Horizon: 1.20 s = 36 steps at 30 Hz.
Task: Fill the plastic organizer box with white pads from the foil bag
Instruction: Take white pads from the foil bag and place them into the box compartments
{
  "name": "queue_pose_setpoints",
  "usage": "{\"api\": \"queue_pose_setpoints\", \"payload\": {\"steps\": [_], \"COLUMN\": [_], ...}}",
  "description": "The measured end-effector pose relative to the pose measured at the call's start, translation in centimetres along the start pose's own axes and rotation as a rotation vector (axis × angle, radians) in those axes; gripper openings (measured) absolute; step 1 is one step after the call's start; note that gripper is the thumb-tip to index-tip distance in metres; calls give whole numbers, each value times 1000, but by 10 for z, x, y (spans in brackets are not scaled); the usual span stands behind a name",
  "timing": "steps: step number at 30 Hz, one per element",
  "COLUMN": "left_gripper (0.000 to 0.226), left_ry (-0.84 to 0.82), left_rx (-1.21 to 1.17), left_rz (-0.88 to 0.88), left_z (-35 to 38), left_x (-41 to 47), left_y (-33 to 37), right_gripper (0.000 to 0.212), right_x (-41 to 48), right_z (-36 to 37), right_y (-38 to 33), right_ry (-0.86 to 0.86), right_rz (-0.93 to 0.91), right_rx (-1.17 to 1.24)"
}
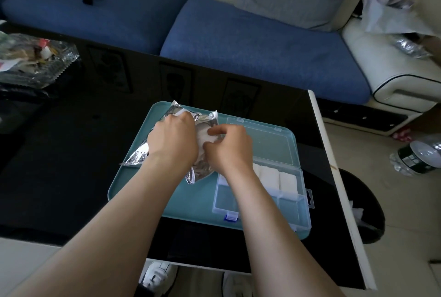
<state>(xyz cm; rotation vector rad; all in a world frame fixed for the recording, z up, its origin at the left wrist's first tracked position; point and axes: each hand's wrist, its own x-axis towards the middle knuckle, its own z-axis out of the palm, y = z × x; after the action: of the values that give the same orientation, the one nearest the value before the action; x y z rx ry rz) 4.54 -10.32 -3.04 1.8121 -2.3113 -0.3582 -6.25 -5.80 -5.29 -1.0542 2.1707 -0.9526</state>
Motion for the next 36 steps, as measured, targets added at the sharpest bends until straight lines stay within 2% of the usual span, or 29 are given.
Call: {"api": "queue_pose_setpoints", "payload": {"steps": [3, 11, 18, 25, 27, 31, 36], "left_gripper": [19, 19, 17, 18, 18, 22, 31], "left_ry": [-5, 3, 12, 13, 16, 6, -21], "left_rx": [-36, -65, -86, -77, -72, -66, -47], "left_rz": [-13, -7, 4, 2, 5, 10, -38], "left_z": [-2, -1, 4, 9, 9, 7, -2], "left_x": [-1, 1, 6, 11, 11, 8, 2], "left_y": [1, 0, -3, -6, -5, -5, 1], "right_gripper": [45, 27, 52, 45, 44, 23, 29], "right_x": [-1, -3, -13, -15, -14, -16, -9], "right_z": [-7, -27, -18, -1, -1, -1, -2], "right_y": [5, 10, 16, 20, 19, 14, 17], "right_ry": [-14, -65, -259, -326, -307, -193, -103], "right_rz": [-25, -151, -403, -551, -546, -537, -476], "right_rx": [-65, -58, -350, -460, -513, -555, -438]}}
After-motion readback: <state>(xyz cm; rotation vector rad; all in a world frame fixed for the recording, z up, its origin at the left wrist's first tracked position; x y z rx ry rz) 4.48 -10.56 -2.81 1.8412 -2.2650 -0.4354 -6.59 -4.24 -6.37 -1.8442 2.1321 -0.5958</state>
